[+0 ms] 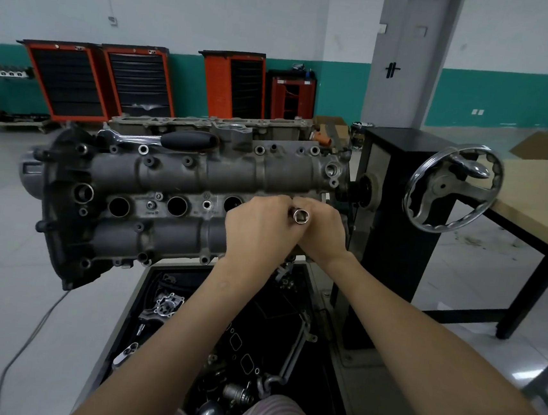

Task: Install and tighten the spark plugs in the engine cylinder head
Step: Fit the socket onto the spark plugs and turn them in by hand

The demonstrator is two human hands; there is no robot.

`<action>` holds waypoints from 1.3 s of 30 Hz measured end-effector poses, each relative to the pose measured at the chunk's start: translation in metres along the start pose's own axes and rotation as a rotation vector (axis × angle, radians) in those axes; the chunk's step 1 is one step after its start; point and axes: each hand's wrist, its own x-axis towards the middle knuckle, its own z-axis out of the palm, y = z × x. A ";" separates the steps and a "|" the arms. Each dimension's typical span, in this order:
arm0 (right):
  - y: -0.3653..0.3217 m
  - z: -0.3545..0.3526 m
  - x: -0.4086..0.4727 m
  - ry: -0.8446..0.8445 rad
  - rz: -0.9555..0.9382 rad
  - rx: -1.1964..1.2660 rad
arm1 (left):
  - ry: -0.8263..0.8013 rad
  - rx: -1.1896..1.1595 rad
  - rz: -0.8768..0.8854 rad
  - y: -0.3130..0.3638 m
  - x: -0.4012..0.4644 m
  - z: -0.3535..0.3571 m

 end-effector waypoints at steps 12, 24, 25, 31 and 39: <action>-0.005 0.016 -0.019 0.067 0.028 0.385 | 0.012 -0.448 0.171 -0.013 -0.016 0.006; -0.035 0.012 -0.037 0.267 0.222 0.692 | 0.079 -1.084 -0.056 0.010 -0.040 0.019; -0.035 0.012 -0.039 0.257 0.209 0.666 | 0.084 -1.072 -0.037 0.008 -0.038 0.017; -0.041 -0.012 -0.021 0.234 0.435 1.221 | -0.034 -1.094 0.056 0.006 -0.040 0.012; -0.062 -0.023 -0.016 0.038 0.491 1.349 | -0.227 -1.434 -0.139 0.018 -0.040 0.008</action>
